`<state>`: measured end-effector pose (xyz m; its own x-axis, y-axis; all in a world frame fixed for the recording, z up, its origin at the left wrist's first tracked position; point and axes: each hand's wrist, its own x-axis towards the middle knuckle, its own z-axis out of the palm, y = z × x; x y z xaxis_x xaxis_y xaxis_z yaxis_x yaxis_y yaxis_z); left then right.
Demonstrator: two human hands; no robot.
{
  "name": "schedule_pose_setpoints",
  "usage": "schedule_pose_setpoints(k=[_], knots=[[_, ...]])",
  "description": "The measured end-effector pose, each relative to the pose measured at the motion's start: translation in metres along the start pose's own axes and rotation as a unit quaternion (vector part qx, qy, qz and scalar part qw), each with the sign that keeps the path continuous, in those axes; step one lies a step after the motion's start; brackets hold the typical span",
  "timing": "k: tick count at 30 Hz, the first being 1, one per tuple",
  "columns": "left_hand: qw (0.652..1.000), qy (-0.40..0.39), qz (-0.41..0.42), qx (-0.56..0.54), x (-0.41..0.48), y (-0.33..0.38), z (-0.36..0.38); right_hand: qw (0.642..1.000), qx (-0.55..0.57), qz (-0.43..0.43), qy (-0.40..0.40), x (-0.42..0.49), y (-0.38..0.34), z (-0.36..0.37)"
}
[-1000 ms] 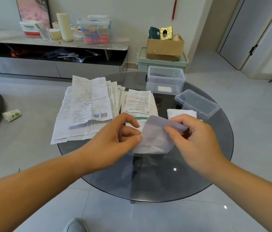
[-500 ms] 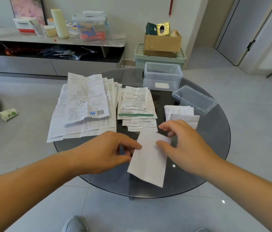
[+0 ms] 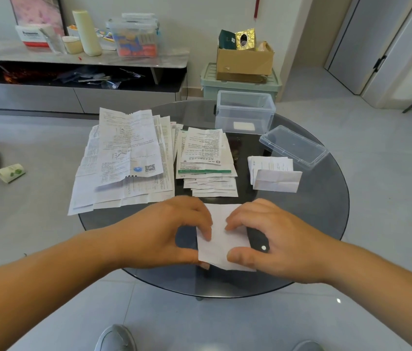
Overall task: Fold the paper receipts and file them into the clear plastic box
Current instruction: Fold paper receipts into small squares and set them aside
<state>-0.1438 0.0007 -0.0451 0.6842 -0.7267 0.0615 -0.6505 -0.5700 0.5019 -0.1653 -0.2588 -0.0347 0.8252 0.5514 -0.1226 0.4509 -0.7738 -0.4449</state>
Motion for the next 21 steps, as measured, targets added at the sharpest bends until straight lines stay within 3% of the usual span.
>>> schedule_pose_setpoints(k=[3, 6, 9, 13, 21], knots=[[1.0, 0.004, -0.002, -0.007, 0.003, 0.004, 0.001, 1.0, 0.01, -0.001, -0.016, -0.002, 0.0, -0.005], [0.996, 0.03, -0.067, -0.044, 0.004, 0.006, 0.0, 0.999, 0.038, 0.018, -0.022, -0.004, -0.001, -0.007], [0.984, 0.076, -0.136, -0.092, 0.008, 0.009, 0.002, 0.994, 0.087, 0.063, 0.033, -0.001, -0.004, -0.002], [0.98, 0.091, -0.17, -0.045, 0.017, 0.011, 0.007, 0.979, 0.113, 0.119, 0.121, 0.012, -0.003, 0.01], [0.977, 0.085, -0.18, 0.078, 0.027, 0.003, 0.027, 0.979, -0.015, 0.149, 0.136, 0.023, -0.005, 0.023]])
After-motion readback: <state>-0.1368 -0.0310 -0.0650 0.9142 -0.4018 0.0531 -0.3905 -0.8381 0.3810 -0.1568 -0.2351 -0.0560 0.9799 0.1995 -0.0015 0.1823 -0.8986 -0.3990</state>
